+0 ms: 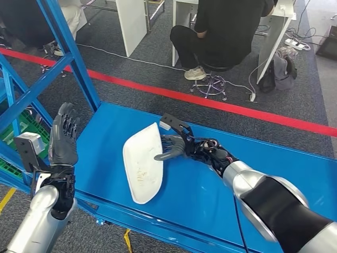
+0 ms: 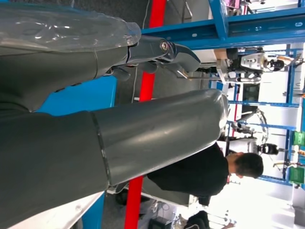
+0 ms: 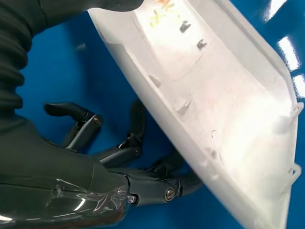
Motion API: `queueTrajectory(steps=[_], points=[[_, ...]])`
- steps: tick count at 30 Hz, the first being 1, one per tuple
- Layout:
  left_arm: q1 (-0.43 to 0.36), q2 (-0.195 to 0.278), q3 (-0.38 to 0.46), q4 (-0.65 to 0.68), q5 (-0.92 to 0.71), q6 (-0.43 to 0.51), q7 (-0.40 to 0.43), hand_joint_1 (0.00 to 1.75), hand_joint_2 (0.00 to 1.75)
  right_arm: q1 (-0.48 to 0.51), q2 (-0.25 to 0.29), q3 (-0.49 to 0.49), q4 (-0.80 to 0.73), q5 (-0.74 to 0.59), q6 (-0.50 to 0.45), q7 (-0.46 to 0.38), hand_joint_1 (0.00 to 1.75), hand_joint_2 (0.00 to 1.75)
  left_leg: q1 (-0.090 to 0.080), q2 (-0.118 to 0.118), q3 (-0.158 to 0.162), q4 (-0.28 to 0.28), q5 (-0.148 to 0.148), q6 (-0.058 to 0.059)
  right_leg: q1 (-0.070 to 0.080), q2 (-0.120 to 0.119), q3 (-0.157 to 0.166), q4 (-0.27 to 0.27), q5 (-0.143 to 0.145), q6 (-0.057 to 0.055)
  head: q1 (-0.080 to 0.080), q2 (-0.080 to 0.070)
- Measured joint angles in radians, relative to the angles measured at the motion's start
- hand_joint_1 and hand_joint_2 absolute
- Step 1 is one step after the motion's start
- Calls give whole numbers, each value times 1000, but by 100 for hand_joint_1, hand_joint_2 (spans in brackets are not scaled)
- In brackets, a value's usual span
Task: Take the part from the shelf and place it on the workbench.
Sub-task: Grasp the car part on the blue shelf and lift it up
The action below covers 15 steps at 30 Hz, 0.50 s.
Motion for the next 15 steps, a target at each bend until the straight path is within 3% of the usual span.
queueTrajectory(steps=[14, 15], points=[[-6, -2, -11, 0, 6, 0, -3, 0, 0, -9, 41, 32, -7, 18, 2, -20, 0, 175, 0, 1, 0, 0, -1, 0, 0, 1, 0, 0, 0, 0, 0, 0], [-7, -2, -12, 0, 6, 0, -3, 0, 0, -9, 43, 33, -7, 18, 1, -19, 44, 175, 0, 1, 0, 0, -1, 0, 0, 1, 0, 0, 0, 0, 0, 0]])
